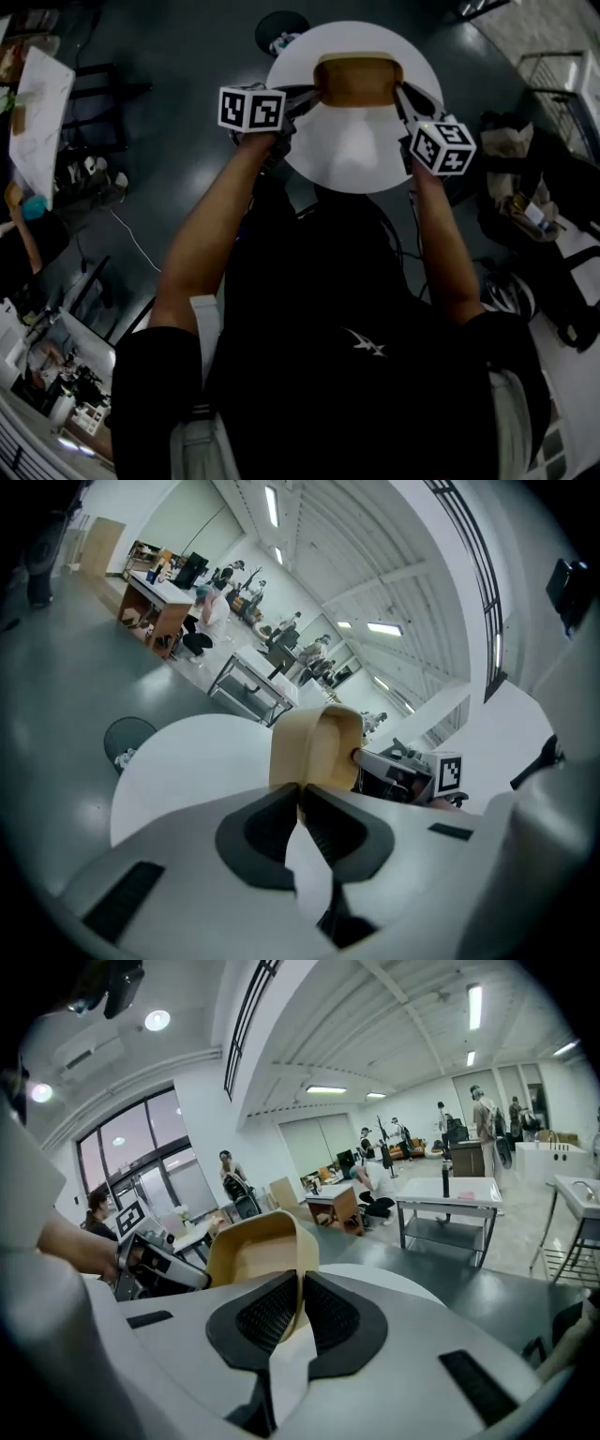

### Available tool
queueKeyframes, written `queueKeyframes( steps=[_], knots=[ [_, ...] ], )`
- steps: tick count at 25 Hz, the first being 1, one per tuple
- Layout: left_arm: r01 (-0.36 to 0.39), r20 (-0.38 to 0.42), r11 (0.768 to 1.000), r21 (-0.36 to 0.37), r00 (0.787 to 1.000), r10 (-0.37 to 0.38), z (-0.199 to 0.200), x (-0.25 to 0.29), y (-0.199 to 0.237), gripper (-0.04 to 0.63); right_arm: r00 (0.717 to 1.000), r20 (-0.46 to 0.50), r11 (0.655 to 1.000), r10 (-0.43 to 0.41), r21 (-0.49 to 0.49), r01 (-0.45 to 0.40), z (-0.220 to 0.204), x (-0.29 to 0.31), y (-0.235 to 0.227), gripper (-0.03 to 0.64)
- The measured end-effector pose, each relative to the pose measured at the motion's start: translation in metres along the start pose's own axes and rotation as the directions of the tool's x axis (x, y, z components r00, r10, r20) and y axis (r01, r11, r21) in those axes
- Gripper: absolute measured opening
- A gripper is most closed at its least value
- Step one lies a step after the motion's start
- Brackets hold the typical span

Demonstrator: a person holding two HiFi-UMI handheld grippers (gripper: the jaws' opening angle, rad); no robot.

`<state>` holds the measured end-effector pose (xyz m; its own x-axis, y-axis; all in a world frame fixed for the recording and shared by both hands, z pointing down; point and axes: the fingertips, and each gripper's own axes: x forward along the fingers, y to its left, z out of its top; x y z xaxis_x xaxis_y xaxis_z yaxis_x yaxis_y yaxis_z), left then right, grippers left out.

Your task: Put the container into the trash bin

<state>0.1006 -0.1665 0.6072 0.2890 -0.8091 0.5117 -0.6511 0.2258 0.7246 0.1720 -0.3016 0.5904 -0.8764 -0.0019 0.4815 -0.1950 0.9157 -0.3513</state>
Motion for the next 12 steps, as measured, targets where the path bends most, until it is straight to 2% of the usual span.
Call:
queueKeyframes(
  steps=[12],
  knots=[
    [0.007,0.178,0.994,0.105,0.984,-0.026,0.029,-0.163,0.032,0.025,0.994,0.104,0.993,0.044,-0.114,-0.032,0.048,0.032,0.162,0.052]
  ],
)
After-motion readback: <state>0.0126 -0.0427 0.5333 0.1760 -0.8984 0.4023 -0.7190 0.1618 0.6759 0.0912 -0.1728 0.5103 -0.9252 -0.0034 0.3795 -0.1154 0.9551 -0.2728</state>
